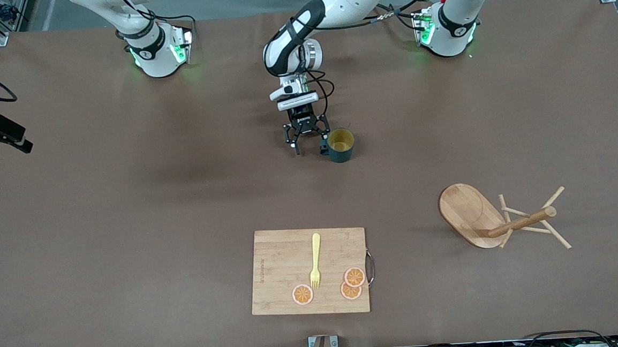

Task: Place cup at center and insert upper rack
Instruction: 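Lower the left gripper onto the teal mug and grasp it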

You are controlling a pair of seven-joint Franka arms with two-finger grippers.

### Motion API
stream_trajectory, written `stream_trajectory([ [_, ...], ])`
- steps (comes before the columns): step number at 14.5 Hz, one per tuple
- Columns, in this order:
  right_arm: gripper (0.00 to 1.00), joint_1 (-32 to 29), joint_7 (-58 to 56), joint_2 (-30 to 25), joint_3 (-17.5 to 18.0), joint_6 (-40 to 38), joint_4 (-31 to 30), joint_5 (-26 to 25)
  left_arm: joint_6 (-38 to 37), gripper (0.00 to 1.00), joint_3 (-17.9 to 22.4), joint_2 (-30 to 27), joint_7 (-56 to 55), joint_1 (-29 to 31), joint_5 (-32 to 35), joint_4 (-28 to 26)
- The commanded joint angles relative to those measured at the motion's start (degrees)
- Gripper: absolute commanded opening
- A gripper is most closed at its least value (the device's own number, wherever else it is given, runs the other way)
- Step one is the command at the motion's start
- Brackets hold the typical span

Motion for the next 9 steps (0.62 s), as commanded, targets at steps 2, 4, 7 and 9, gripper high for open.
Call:
stream_trajectory([
  [2,1.0,-0.1,0.0,-0.2,0.3,-0.3,0.0,-0.6,2.6,0.9,1.7,0.6,1.1,-0.5,0.9,2.5],
  [4,1.0,-0.1,0.0,-0.2,0.3,-0.3,0.0,-0.6,3.6,0.88,2.3,0.6,1.1,-0.5,0.9,2.8],
  [7,1.0,-0.1,0.1,-0.2,0.3,-0.3,0.1,-0.6,4.0,0.82,2.4,0.7,1.1,-0.3,0.9,3.0],
  [9,1.0,-0.1,0.1,-0.2,0.3,-0.3,0.1,-0.6,5.0,0.79,2.4,0.6,1.1,-0.2,0.8,3.0],
])
